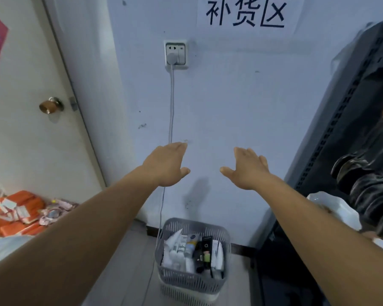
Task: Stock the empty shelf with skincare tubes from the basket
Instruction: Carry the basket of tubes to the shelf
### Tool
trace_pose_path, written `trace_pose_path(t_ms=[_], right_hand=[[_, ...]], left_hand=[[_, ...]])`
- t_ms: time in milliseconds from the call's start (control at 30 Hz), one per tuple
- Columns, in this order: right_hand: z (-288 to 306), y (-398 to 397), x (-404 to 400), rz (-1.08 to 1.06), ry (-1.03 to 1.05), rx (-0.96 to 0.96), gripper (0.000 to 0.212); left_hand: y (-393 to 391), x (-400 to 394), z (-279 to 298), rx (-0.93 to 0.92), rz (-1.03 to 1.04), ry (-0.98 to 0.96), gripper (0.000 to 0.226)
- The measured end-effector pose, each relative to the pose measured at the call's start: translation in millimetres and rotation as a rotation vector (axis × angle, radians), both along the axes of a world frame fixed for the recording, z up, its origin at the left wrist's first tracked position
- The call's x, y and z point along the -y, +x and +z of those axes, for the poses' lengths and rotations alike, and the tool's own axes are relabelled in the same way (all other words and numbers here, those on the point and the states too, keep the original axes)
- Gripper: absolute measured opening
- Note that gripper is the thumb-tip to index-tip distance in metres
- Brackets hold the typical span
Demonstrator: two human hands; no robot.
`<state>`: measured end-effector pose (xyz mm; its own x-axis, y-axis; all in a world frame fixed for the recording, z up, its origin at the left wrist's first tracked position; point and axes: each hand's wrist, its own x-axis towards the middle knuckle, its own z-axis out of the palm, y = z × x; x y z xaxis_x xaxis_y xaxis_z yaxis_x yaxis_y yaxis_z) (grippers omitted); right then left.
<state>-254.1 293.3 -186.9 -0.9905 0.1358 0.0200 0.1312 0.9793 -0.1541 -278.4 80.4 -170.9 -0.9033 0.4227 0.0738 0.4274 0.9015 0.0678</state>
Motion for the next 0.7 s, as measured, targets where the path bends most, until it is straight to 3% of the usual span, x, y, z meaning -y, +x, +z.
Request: trace_pose_path(t_ms=[300, 700], right_hand=[[-92, -69, 2, -0.048, -0.026, 0.087, 0.076], [-250, -106, 5, -0.217, -0.254, 0.246, 0.079]], left_hand=[[-84, 8, -91, 0.088, -0.044, 0.023, 0.072], [-146, 16, -268, 0.462, 0.065, 0.156, 0.073]])
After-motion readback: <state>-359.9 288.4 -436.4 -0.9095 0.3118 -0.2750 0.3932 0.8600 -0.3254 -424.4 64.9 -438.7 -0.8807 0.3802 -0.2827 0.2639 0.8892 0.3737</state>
